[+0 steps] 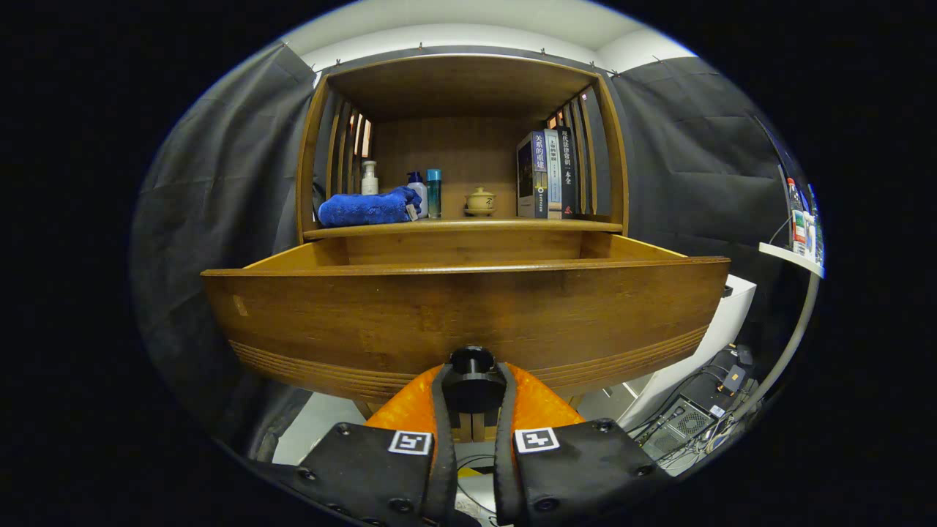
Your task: Pull open the drawer, take out the items inside it, and place them on the countertop above the cabinet.
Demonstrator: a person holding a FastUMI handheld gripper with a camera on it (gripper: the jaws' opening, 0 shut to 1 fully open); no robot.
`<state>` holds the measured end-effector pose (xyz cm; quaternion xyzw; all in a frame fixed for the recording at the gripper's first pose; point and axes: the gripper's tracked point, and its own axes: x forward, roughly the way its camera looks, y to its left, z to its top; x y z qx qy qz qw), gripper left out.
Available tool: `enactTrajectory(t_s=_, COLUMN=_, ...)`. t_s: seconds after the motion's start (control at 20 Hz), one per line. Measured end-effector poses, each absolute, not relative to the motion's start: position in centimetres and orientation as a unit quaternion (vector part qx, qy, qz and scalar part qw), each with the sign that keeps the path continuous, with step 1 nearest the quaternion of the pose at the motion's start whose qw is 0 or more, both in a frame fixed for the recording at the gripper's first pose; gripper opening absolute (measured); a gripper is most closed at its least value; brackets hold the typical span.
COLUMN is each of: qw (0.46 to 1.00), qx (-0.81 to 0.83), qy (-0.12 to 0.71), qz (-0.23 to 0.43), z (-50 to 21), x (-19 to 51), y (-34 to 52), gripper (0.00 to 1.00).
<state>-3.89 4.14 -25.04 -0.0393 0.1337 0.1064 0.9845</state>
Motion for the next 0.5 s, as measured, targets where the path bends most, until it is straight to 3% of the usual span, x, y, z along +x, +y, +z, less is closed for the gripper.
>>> enactTrajectory(t_s=0.3, qw=0.985, qx=-0.022, qy=0.133, qz=0.107, z=-24.96, x=-4.75, y=4.0, gripper=0.28)
enactTrajectory(t_s=0.5, qw=0.984, qx=-0.018, qy=0.141, qz=0.112, z=-24.96, x=-4.85, y=3.99, gripper=0.44)
